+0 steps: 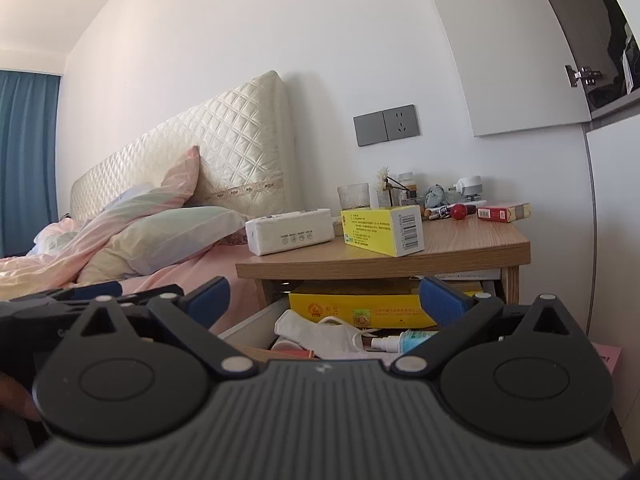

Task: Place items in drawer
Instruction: 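Reach the right tool toward the yellow medicine box while the left tool holds the drawer, then grasp the yellow medicine box with the right tool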

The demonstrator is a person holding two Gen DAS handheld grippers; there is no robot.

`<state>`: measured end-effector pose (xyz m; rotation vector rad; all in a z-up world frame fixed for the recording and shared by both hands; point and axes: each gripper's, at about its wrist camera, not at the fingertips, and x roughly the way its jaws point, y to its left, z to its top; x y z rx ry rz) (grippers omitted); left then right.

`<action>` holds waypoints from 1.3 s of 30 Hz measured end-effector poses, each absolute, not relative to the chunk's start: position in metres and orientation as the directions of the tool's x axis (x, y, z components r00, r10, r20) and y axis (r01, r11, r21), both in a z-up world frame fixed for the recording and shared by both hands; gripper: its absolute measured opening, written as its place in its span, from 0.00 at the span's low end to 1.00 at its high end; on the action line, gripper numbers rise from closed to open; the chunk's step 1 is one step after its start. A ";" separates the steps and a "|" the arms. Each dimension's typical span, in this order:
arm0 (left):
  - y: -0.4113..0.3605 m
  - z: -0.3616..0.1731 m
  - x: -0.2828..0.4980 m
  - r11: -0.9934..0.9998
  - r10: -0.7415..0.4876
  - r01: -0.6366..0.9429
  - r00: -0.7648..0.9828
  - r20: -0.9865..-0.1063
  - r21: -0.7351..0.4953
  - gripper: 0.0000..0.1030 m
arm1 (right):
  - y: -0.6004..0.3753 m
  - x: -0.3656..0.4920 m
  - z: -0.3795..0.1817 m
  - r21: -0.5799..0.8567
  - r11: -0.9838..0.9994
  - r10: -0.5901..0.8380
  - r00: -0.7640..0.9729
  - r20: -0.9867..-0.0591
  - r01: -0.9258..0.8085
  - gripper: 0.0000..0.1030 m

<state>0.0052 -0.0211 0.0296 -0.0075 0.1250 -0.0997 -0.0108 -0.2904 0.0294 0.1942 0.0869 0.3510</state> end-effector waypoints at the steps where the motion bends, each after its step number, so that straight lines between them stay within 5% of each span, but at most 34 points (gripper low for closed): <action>1: -0.019 0.028 0.004 0.995 -0.100 0.099 0.987 -0.124 -0.012 1.00 | -0.290 -0.010 0.029 0.212 0.919 0.349 0.935 -0.054 -0.331 1.00; 26: -0.009 0.027 -0.002 0.997 -0.074 0.072 0.990 -0.121 -0.021 1.00 | -0.289 -0.003 0.042 0.247 0.907 0.363 0.931 -0.047 -0.341 1.00; 39: 0.000 0.024 0.004 0.997 -0.070 0.063 0.981 -0.180 -0.045 1.00 | -0.297 0.099 0.104 0.142 0.909 0.412 0.895 -0.173 -0.391 1.00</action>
